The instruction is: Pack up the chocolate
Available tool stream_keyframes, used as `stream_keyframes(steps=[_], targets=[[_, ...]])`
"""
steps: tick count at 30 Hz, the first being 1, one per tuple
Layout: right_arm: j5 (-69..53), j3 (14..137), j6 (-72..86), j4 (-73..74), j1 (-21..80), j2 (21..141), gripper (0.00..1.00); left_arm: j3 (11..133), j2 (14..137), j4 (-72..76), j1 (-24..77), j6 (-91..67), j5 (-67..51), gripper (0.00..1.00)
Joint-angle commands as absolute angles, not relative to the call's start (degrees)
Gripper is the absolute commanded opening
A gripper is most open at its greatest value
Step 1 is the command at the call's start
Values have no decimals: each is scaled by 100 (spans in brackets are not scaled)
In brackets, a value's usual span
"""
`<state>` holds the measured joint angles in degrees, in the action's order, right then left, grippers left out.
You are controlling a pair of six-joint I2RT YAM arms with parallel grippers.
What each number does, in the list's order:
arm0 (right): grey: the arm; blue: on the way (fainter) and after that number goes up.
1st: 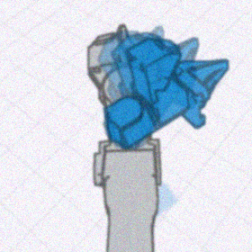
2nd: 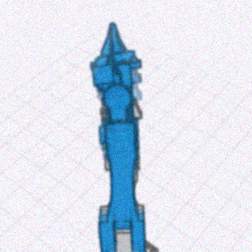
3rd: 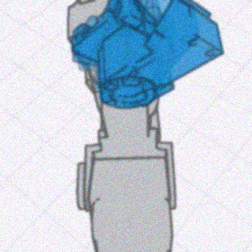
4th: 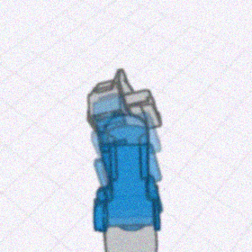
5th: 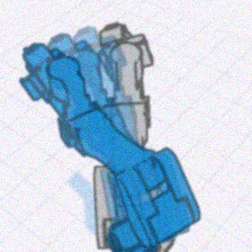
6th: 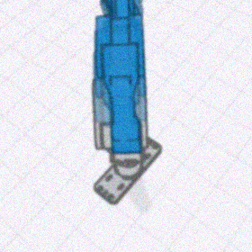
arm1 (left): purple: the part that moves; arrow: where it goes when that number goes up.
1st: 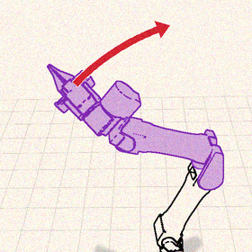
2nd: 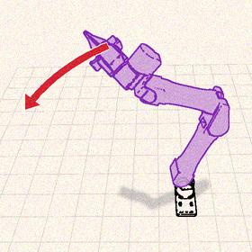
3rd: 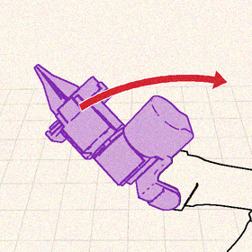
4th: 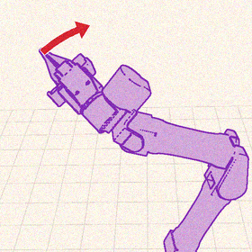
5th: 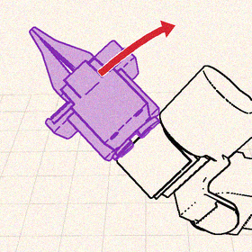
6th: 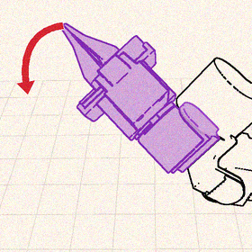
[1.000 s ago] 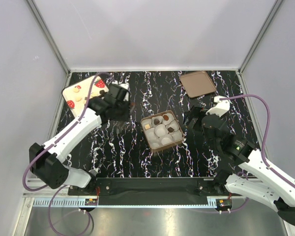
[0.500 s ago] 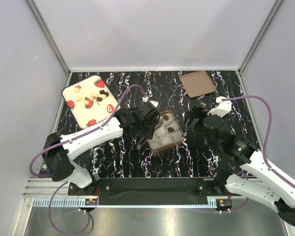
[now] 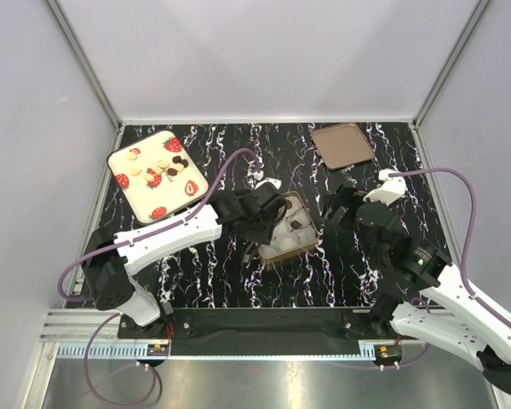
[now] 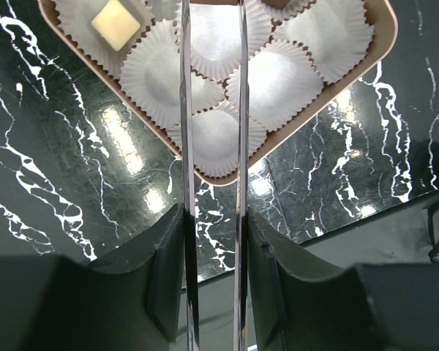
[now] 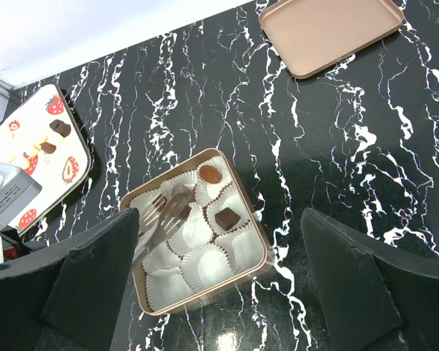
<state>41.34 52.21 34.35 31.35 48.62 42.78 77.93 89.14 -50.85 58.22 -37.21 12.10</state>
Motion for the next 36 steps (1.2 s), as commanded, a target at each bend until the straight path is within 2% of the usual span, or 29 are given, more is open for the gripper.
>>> stream_keyframes(steps=[1,30,36], targets=[[4316,5265,3507,3085,4825,4228,100,7990,8894,-4949,5888,-3744,1354,38],[4210,5396,3560,3120,4825,4254,100,7857,8991,-5054,6064,-3841,1441,43],[4219,5379,3586,3129,4816,4236,100,7936,9044,-5097,6064,-3841,1476,47]])
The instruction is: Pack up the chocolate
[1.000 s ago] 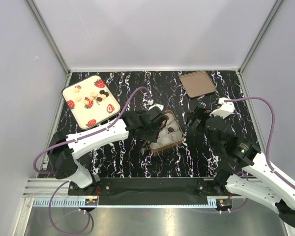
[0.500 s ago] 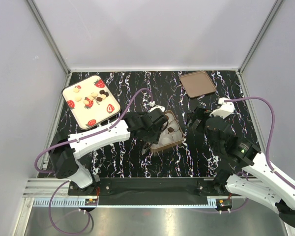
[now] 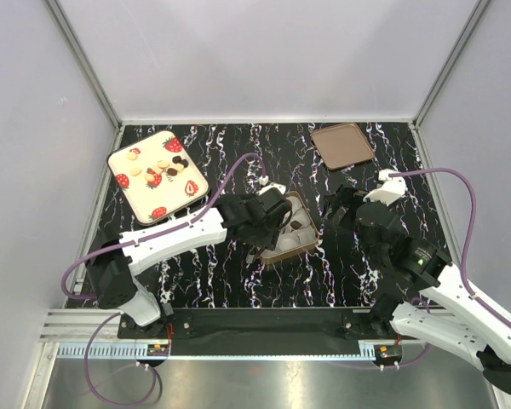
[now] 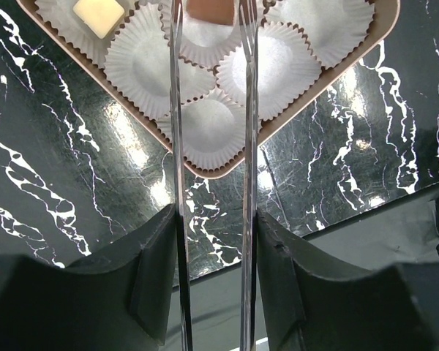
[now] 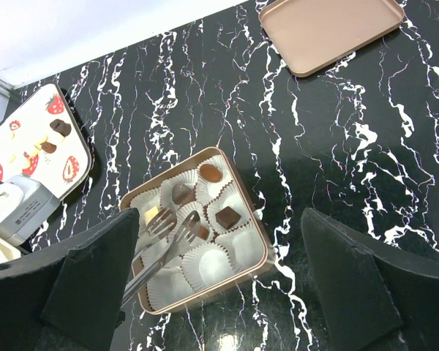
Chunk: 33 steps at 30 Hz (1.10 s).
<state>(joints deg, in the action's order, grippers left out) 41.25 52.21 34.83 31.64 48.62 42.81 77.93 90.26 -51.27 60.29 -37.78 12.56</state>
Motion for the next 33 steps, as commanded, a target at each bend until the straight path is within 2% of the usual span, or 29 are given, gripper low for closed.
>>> stream_keyframes(steps=[1,5,11,17,27,33], targets=[[4227,5353,3595,3138,4825,4236,100,7971,9044,-5115,6064,-3832,1503,48],[4236,5326,3621,3164,4816,4210,100,8173,9053,-5212,6056,-3806,1608,49],[4236,5344,3621,3208,4825,4157,100,9157,9132,-5888,5907,-3472,2328,52],[4096,5300,3665,3199,4825,4087,100,9458,8763,-5916,4494,-2972,2286,52],[3903,5142,3709,2989,4825,4078,100,8184,8393,-5151,1437,-2698,1767,53],[3814,5186,3569,2901,4825,4263,100,7585,8613,-4544,336,-2742,1328,52]])
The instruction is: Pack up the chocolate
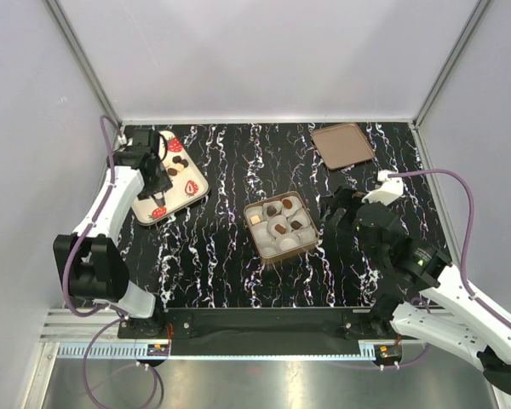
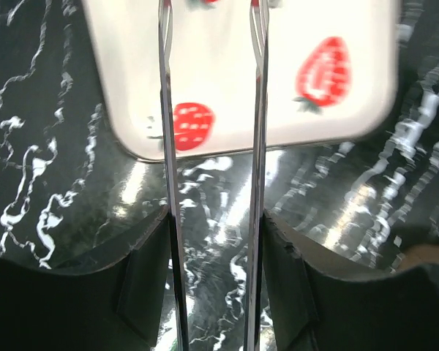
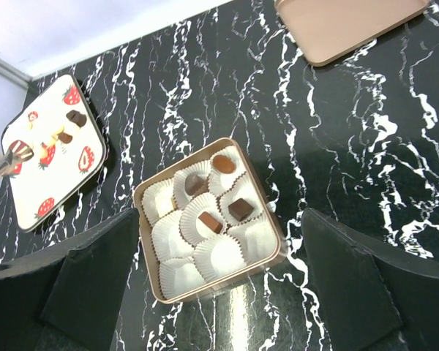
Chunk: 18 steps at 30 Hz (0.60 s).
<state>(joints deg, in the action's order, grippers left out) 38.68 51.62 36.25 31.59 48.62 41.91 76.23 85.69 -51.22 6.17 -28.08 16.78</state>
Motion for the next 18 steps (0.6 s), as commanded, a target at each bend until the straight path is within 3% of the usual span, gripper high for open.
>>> stream_keyframes(steps=[1,18], targets=[[3841,5168,3551,2831,4825,4263,100,7585,8744,-4527,282,-2733,1318,52],[4043,5098,3138,2496,4825,4509,100,7822,9791,-4148,-132,-2760,1389,49]])
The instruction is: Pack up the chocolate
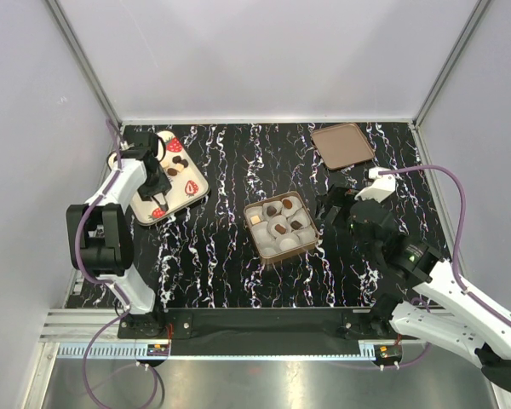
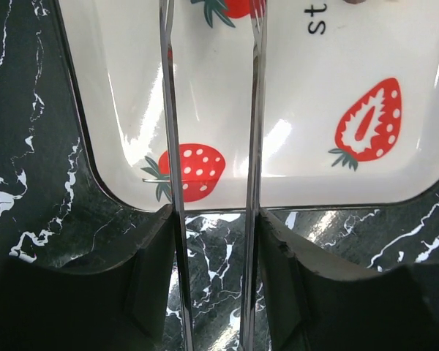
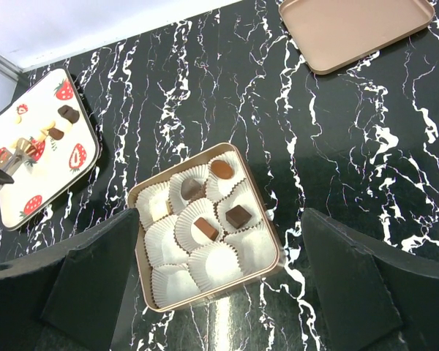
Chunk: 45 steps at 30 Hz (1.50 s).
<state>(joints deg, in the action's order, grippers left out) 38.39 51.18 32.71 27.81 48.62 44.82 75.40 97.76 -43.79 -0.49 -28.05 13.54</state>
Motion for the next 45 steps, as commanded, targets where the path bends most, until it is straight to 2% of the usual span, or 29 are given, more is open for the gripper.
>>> stream_keyframes(steps=[1,19,25,42,45], targets=[[4043,5098,3129,2461,4825,4526,100,7883,9808,-4166,-141,-2760,1389,49],[4104,4975,3067,2408,4825,4509,100,8121,10151,-4149,-237,-2698,1213,46],[4113,4966,3076,2426,4825,4509,100,8165,10099,-4288,-237,-2654,1125,38],[4069,5062,3278,2645,4825,4412,100,7682,8544,-4772,-35,-2154,484,32],[4122,5124,3287,2751,4816,4395,100,7681,8219,-4834,394,-1970,291,32]])
